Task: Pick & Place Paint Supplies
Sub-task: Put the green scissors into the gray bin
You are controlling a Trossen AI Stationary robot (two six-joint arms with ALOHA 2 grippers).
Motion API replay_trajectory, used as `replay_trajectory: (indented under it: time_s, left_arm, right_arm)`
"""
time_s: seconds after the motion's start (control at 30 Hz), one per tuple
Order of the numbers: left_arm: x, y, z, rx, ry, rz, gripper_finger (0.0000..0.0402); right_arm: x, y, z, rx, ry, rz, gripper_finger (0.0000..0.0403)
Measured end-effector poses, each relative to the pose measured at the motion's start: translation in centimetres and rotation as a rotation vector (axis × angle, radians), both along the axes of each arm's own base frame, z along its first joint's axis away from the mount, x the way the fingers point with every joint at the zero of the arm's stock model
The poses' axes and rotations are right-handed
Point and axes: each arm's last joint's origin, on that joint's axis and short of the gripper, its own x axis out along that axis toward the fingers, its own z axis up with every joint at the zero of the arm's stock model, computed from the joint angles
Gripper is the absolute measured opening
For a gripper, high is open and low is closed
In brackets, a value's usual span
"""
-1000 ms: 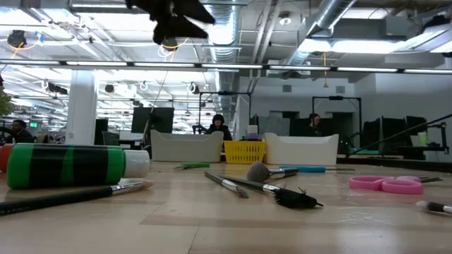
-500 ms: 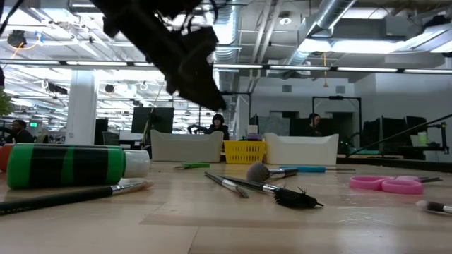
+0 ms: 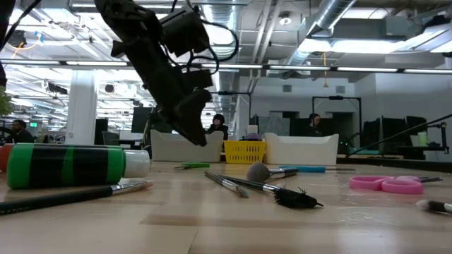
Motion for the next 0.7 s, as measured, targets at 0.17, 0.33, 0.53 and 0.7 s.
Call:
replay_trajectory:
  time_s: [0.17,0.33,0.53,0.7]
  left_arm:
    - [-1.8,1.4,1.4,-0.243,-0.061,0.299,0.0127]
    - [-2.6,2.2,2.5,-0.519,-0.139,0.475,0.0127]
    - [-2.8,2.8,2.6,-0.654,-0.194,0.622,0.0126]
    - [-3.3,3.2,2.0,-0.644,-0.156,0.715,0.0107]
  right_arm:
    - [0.0,0.0,0.0,0.013,-0.009,-0.013,0.0148]
    - [0.0,0.0,0.0,0.017,-0.011,-0.016,0.0148]
    - [0.5,-0.1,-0.1,0.017,-0.01,-0.016,0.0148]
    - [0.6,-0.1,0.0,0.015,-0.019,-0.016,0.0149]
